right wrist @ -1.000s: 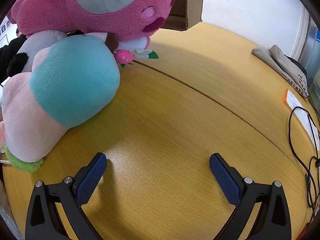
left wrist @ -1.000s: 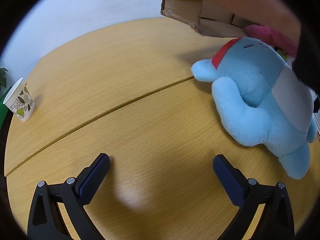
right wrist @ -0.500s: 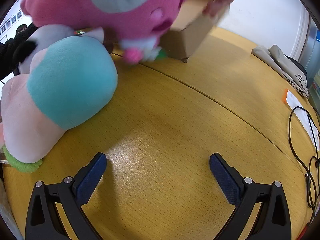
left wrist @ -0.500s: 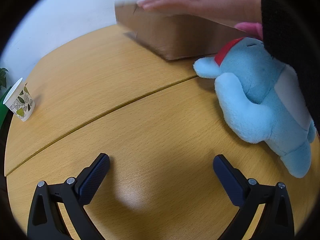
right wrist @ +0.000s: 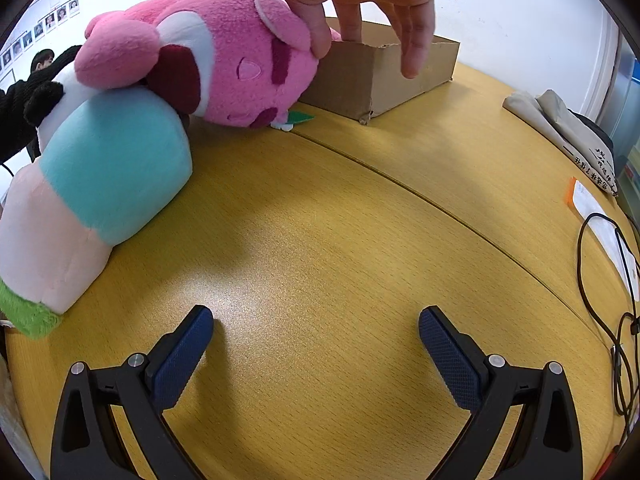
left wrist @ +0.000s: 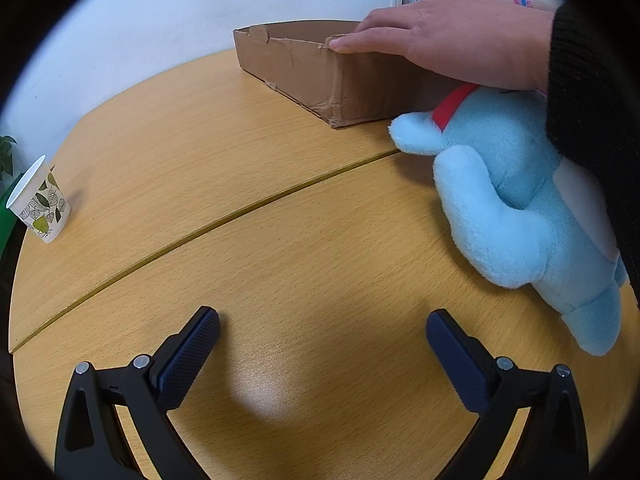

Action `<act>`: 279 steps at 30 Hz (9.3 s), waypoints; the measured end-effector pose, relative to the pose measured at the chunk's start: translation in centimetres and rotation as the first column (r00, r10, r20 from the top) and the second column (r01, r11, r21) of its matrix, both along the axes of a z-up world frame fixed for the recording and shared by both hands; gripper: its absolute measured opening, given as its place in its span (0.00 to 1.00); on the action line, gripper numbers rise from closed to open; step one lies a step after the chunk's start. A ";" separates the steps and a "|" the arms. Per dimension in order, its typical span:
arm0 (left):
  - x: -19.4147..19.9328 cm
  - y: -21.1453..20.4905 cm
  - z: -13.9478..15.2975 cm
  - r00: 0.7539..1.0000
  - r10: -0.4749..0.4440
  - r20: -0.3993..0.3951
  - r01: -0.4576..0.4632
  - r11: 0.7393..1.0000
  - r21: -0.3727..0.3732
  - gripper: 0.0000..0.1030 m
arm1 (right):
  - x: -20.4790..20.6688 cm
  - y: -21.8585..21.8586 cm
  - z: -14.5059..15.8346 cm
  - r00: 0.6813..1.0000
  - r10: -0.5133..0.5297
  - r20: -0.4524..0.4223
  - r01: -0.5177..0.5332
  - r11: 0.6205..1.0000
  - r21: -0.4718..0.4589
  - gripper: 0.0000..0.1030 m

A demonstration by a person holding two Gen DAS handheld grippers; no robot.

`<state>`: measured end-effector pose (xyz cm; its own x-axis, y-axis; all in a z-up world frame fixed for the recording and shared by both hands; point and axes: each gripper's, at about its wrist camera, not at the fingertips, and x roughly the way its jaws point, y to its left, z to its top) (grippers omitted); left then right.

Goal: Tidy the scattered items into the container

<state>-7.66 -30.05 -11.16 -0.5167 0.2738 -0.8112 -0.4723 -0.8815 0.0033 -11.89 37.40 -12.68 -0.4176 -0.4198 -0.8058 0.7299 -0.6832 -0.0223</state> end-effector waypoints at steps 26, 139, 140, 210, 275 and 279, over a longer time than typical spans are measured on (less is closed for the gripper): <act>0.0 0.0 0.0 1.000 -0.006 0.000 0.006 1.000 0.000 1.00 | 0.0 0.0 0.0 1.000 -0.003 0.000 0.003 1.000 0.000 1.00; -4.4 26.4 10.0 0.923 0.316 0.220 -0.360 0.911 0.199 0.99 | -8.9 -8.6 7.1 0.824 -0.411 0.391 0.549 0.751 -0.367 1.00; -4.4 26.3 9.9 0.923 0.312 0.223 -0.357 0.911 0.206 0.98 | -9.3 -8.5 6.3 0.816 -0.390 0.427 0.555 0.735 -0.390 1.00; -3.2 15.7 30.6 0.966 0.172 -0.194 -0.041 0.840 0.541 0.34 | -3.3 -12.8 30.4 0.833 -0.518 -0.194 0.358 0.772 -0.526 0.51; -19.4 18.9 5.4 0.956 0.165 0.242 -0.151 0.986 -0.074 0.48 | -23.2 -16.1 5.6 0.898 -0.386 0.211 0.409 0.909 -0.080 0.99; -17.8 18.2 5.3 0.949 0.161 0.271 -0.153 0.987 -0.053 0.47 | -21.2 -16.4 5.5 0.894 -0.401 0.200 0.420 0.905 -0.065 0.99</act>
<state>-25.46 -11.88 -5.86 -0.3083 0.1801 -0.9341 -0.3146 -0.9460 -0.0786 -33.12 20.96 -7.15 -0.4252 -0.3269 -0.8440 0.3691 -0.9141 0.1681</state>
